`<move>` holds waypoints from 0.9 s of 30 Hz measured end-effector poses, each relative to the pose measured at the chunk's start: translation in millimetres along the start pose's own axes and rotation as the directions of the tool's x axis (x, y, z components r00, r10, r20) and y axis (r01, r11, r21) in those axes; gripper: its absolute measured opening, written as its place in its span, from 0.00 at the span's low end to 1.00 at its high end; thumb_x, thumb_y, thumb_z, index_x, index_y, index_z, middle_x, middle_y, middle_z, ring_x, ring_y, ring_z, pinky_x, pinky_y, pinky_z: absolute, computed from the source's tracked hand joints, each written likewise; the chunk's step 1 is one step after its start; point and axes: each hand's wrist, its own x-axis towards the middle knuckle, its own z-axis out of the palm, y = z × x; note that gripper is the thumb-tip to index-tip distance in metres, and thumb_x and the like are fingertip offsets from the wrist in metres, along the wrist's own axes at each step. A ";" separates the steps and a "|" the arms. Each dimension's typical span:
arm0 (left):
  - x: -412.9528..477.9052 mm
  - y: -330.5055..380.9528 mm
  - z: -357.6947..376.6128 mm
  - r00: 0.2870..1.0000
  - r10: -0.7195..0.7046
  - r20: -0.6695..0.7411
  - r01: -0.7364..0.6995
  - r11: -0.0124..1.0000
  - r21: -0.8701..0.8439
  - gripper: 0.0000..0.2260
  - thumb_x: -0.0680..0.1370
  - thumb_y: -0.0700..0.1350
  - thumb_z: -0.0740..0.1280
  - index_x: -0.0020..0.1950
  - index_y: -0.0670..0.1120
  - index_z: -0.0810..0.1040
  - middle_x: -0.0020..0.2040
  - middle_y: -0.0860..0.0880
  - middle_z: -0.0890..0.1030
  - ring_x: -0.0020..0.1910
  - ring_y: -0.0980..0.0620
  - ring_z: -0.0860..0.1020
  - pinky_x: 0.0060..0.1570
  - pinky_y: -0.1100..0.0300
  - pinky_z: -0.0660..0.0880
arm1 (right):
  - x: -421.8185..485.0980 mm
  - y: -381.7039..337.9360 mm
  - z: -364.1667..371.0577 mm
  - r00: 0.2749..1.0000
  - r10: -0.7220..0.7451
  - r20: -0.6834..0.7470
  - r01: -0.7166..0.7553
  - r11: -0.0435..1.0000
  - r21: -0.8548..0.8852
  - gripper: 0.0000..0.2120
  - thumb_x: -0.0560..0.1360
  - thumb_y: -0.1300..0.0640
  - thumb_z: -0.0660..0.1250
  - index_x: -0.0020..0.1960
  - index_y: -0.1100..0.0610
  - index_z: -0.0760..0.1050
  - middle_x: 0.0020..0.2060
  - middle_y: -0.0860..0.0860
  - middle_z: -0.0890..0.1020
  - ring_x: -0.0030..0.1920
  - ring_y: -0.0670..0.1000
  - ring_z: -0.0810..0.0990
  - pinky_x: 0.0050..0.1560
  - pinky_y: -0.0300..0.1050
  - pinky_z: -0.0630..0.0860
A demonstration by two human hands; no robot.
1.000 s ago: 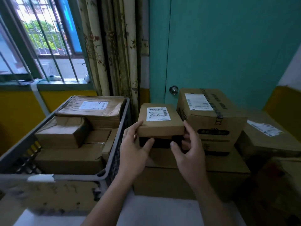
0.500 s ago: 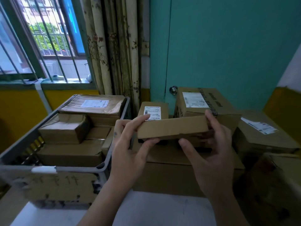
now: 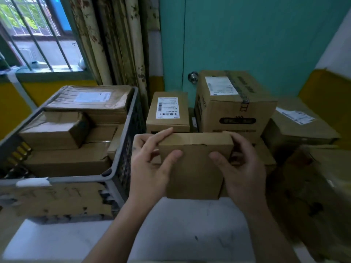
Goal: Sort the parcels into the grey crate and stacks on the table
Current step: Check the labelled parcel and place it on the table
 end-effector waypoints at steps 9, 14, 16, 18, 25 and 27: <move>-51.3 -74.4 16.8 0.953 -0.280 0.116 0.268 0.957 0.110 0.31 0.72 0.40 0.77 0.63 0.68 0.69 0.59 0.61 0.77 0.60 0.54 0.78 0.60 0.54 0.78 | -41.3 80.6 15.2 0.920 0.360 0.154 -0.345 0.931 -0.117 0.22 0.70 0.53 0.74 0.61 0.44 0.72 0.57 0.45 0.79 0.57 0.44 0.78 0.59 0.49 0.80; -73.5 -105.5 16.4 0.923 -0.343 0.173 0.328 0.938 0.112 0.29 0.72 0.40 0.77 0.64 0.65 0.71 0.58 0.60 0.79 0.59 0.66 0.76 0.56 0.71 0.74 | -60.7 111.7 19.3 0.856 0.472 0.211 -0.456 0.882 -0.124 0.20 0.71 0.61 0.76 0.55 0.43 0.73 0.51 0.43 0.81 0.53 0.43 0.81 0.57 0.47 0.80; -81.3 -114.4 17.3 0.926 -0.333 0.176 0.310 0.940 0.144 0.27 0.72 0.41 0.77 0.62 0.64 0.73 0.58 0.61 0.78 0.58 0.69 0.75 0.55 0.72 0.73 | -66.3 120.5 21.6 0.836 0.496 0.237 -0.477 0.869 -0.135 0.20 0.71 0.62 0.76 0.54 0.44 0.73 0.52 0.44 0.81 0.54 0.46 0.81 0.56 0.47 0.80; -88.4 -122.9 18.4 0.927 -0.333 0.173 0.304 0.937 0.175 0.24 0.72 0.41 0.77 0.60 0.63 0.75 0.57 0.58 0.80 0.57 0.67 0.75 0.56 0.65 0.75 | -70.7 125.5 23.0 0.822 0.507 0.258 -0.475 0.862 -0.180 0.20 0.71 0.62 0.76 0.52 0.43 0.72 0.50 0.42 0.79 0.53 0.45 0.80 0.50 0.37 0.78; -94.1 -131.9 21.5 0.918 -0.342 0.200 0.304 0.932 0.197 0.22 0.76 0.42 0.74 0.58 0.66 0.72 0.57 0.62 0.77 0.57 0.64 0.75 0.56 0.63 0.76 | -72.4 135.6 22.3 0.816 0.500 0.292 -0.431 0.861 -0.270 0.18 0.74 0.58 0.74 0.54 0.41 0.71 0.49 0.36 0.77 0.49 0.39 0.77 0.44 0.31 0.74; -94.3 -131.9 21.8 0.916 -0.345 0.205 0.305 0.931 0.200 0.23 0.76 0.41 0.74 0.58 0.66 0.71 0.57 0.64 0.75 0.56 0.68 0.74 0.55 0.65 0.76 | -73.1 138.6 21.7 0.817 0.493 0.300 -0.410 0.862 -0.299 0.17 0.74 0.56 0.74 0.56 0.41 0.71 0.50 0.39 0.77 0.48 0.41 0.77 0.43 0.34 0.74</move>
